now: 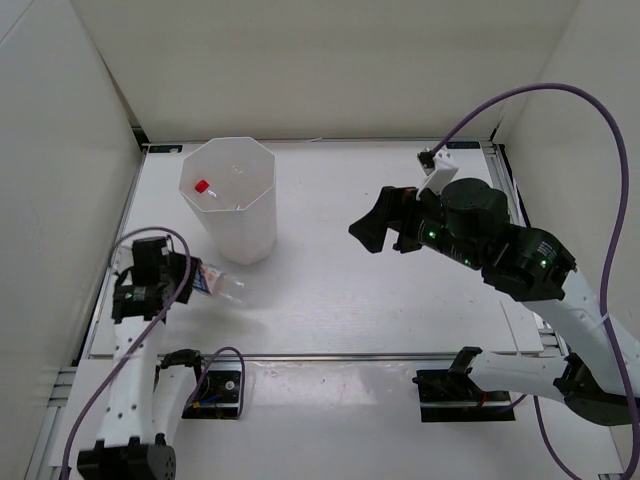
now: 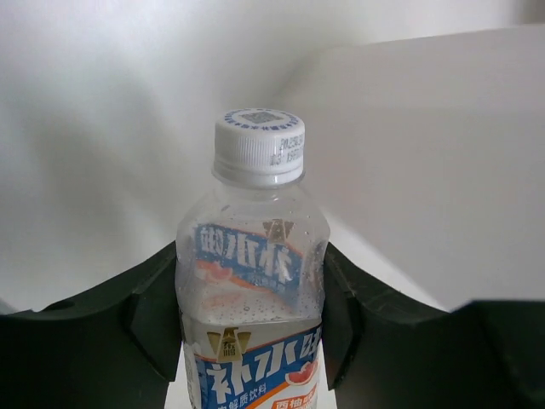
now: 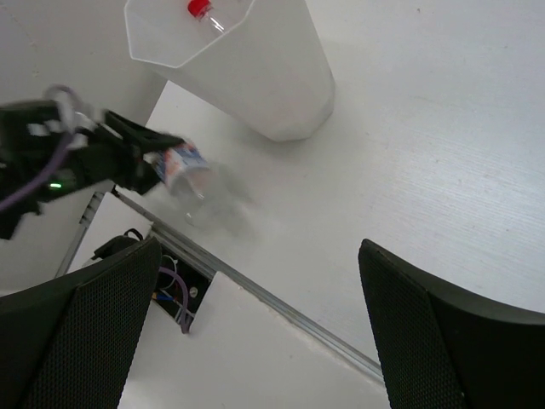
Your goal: Put the plastic bottles in the bin
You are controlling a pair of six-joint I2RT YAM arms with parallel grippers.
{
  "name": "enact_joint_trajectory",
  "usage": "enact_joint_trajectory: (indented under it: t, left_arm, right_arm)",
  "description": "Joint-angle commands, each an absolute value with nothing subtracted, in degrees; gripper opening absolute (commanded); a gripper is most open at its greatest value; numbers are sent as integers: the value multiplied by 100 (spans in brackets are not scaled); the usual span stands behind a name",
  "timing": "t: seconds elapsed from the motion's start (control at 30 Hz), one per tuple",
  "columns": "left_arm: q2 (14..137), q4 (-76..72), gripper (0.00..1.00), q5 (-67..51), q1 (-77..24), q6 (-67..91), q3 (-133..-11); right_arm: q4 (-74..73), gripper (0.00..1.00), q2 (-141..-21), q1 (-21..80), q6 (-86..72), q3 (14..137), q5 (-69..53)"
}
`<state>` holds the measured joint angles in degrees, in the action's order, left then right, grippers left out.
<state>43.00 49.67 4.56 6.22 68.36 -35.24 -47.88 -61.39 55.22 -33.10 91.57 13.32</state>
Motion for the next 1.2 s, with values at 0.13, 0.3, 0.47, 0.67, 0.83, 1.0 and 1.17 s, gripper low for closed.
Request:
enact_joint_trajectory:
  t: [0.13, 0.3, 0.47, 0.67, 0.83, 1.0, 1.17]
  left_arm:
    - [3462, 5435, 35, 1573, 422, 5504, -6555]
    - [4603, 3852, 35, 1573, 220, 4562, -7566]
    - [6071, 3410, 33, 1739, 45, 4106, -8523]
    - [7075, 3357, 45, 2268, -429, 3332, -9245]
    - [6638, 3357, 100, 2206, -913, 2735, -9246]
    - [5276, 3410, 100, 2539, -1046, 2399, -8554]
    - [3500, 4540, 100, 3365, -1046, 2960, -6753]
  right_arm:
    - [-4359, 100, -5582, 5546, -3691, 8525, 1397]
    - [-4359, 100, -5581, 5546, -3586, 8473, 1397]
    - [-4359, 100, -5581, 5546, -3480, 8525, 1397]
    - [-4578, 100, -5301, 5546, -3734, 8306, 1564]
    - [-5061, 100, -5186, 5546, -4042, 8174, 1854]
    - [-5484, 100, -5238, 5546, -3991, 8174, 1969]
    - [-5801, 100, -5466, 5546, -4096, 8235, 1969]
